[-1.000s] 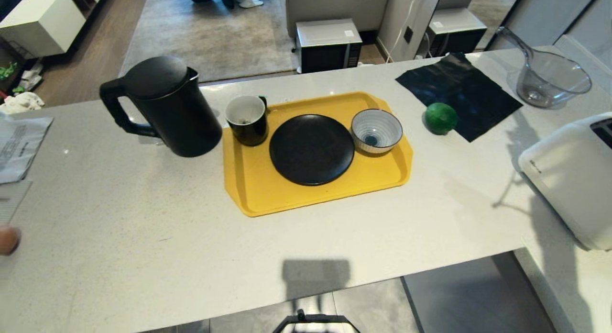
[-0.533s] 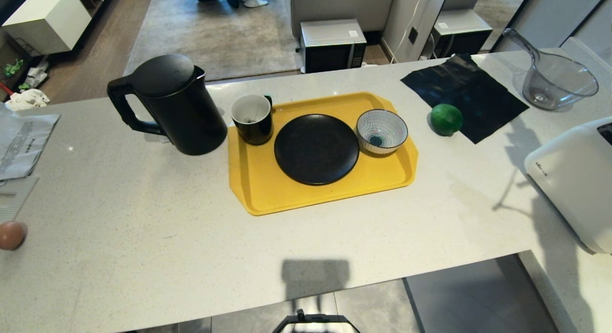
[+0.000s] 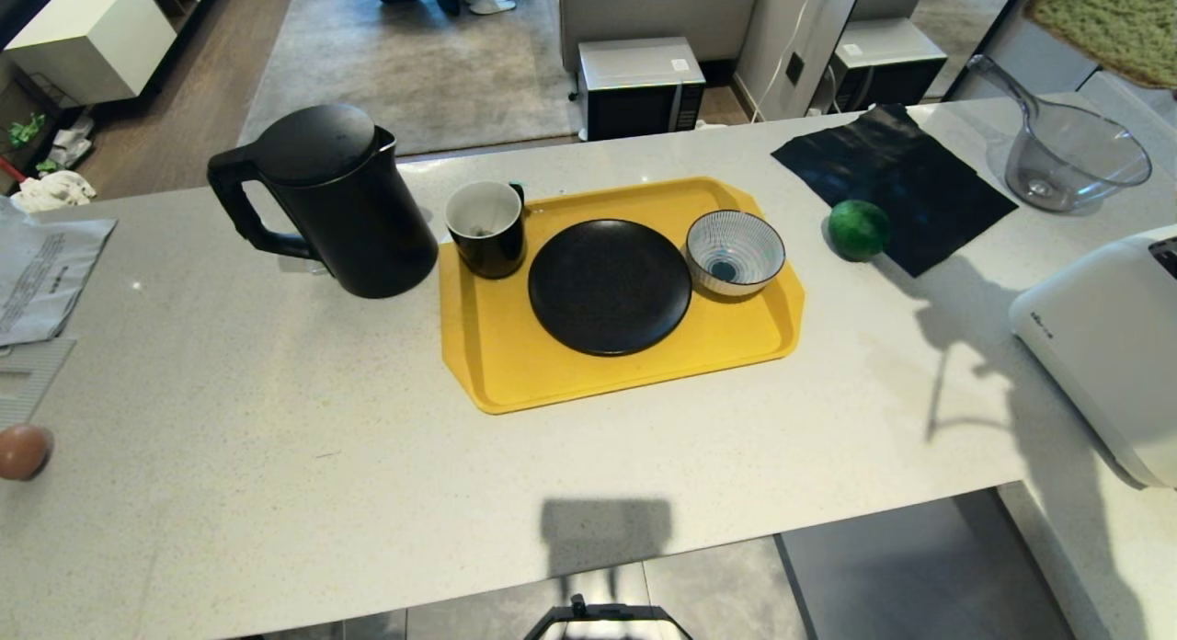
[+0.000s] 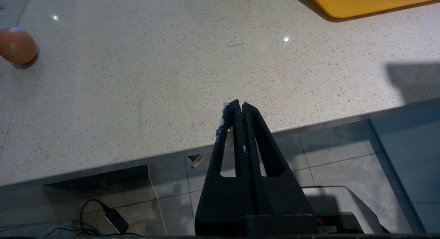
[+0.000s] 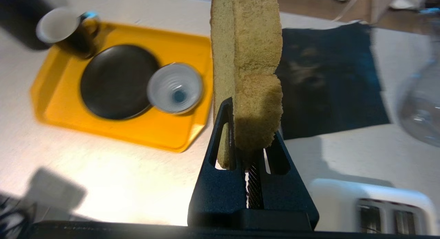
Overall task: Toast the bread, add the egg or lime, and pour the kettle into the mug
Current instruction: Put the baked bread on a plate
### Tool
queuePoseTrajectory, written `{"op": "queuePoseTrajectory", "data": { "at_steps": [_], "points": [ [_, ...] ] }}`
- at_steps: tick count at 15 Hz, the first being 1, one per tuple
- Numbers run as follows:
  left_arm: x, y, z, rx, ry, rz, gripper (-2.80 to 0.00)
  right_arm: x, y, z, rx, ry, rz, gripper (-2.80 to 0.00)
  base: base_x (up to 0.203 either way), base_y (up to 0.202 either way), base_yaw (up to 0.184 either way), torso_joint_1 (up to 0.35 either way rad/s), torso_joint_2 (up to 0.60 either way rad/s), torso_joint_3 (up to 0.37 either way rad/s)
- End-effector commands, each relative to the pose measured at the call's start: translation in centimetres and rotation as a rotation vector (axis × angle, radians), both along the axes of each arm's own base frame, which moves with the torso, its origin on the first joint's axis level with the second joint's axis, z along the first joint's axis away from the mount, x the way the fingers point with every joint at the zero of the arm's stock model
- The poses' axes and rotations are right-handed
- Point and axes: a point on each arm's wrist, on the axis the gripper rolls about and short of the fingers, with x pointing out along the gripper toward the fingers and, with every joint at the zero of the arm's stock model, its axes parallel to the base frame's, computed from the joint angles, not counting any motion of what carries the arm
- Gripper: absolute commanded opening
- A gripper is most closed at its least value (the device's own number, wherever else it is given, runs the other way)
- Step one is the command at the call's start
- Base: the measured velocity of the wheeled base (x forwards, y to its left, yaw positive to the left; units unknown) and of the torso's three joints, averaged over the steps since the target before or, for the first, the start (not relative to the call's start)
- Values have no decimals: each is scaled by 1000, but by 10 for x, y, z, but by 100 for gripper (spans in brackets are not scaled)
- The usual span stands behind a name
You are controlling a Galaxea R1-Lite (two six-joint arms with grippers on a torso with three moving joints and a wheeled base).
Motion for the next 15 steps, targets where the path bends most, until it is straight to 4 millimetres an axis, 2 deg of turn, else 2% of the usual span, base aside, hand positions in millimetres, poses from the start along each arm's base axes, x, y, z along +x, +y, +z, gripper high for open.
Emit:
{"op": "queuePoseTrajectory", "data": {
  "at_steps": [1, 5, 8, 11, 15],
  "points": [
    [1, 0, -5, 0, 14, 0, -280, 3, 21, -5, -33, 40, 97, -280, 0, 0, 0, 0, 0, 0],
    [1, 0, -5, 0, 14, 0, -280, 15, 66, -21, -97, 132, 166, -280, 0, 0, 0, 0, 0, 0],
    [1, 0, -5, 0, 14, 0, -280, 33, 106, -39, -166, 213, 166, -280, 0, 0, 0, 0, 0, 0],
    [1, 0, -5, 0, 14, 0, -280, 59, 146, -63, -232, 291, 127, -280, 0, 0, 0, 0, 0, 0],
    [1, 0, -5, 0, 14, 0, -280, 98, 208, -91, -237, 269, 61, -280, 0, 0, 0, 0, 0, 0]
  ]
}}
